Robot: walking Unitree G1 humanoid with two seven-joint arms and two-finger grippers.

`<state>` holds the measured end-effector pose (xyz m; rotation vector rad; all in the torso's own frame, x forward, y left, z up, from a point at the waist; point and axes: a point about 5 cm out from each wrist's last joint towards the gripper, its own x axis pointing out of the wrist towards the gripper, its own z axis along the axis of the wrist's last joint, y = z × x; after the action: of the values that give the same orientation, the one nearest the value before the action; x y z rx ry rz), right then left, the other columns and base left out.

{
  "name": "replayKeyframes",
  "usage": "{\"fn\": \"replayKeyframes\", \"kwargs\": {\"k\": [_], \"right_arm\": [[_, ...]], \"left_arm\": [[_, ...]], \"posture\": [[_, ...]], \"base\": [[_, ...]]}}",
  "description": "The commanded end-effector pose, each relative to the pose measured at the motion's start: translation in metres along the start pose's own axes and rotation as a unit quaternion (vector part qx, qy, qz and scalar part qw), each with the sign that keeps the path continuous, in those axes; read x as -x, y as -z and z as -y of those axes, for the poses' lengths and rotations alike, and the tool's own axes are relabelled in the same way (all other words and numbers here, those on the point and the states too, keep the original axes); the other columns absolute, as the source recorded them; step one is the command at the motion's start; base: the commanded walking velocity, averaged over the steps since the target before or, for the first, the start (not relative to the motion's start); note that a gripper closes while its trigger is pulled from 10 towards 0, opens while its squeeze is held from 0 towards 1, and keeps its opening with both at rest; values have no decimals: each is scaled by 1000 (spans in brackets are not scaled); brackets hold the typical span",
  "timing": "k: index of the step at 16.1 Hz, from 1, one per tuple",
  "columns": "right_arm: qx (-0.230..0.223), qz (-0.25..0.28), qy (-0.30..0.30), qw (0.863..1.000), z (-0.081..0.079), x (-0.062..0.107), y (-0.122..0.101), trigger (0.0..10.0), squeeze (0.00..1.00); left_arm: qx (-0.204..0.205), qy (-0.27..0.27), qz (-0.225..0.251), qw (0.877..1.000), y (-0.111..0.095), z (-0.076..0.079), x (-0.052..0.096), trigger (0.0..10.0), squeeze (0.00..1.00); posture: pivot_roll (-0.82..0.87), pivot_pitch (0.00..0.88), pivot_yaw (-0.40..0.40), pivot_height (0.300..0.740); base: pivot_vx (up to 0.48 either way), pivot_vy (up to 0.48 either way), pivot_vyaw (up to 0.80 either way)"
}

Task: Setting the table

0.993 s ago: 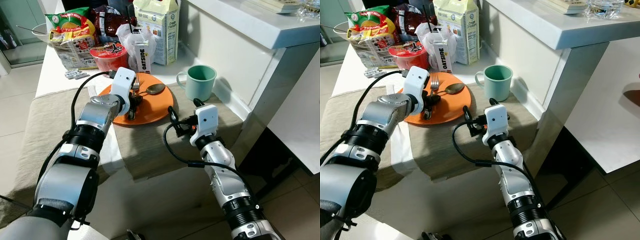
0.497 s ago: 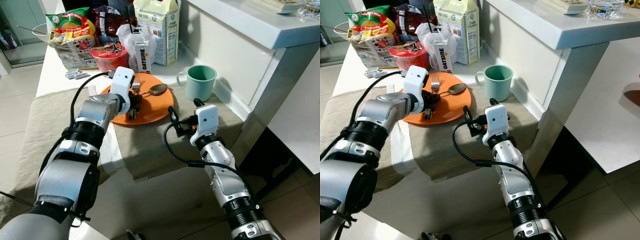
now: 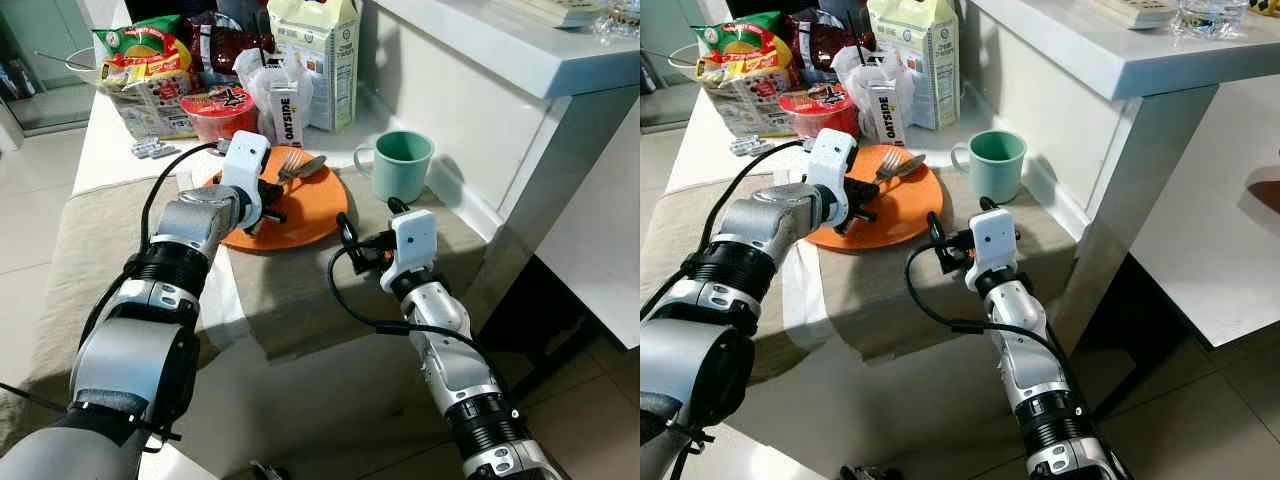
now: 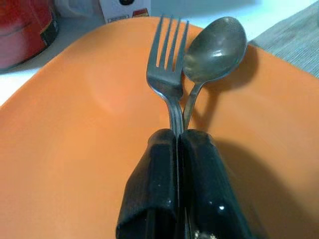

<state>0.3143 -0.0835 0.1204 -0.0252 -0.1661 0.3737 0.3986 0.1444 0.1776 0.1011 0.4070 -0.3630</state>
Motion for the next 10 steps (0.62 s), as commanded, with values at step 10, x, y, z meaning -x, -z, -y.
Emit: {"fn": "replayKeyframes", "kwargs": {"k": [10], "right_arm": [[-3,-56,-1,998,1,8,21,10000,0]], "left_arm": [[-7,0,62,998,-22,3,15,0,0]], "posture": [[-50,0,59,740]], "base": [[0,0,0]]}}
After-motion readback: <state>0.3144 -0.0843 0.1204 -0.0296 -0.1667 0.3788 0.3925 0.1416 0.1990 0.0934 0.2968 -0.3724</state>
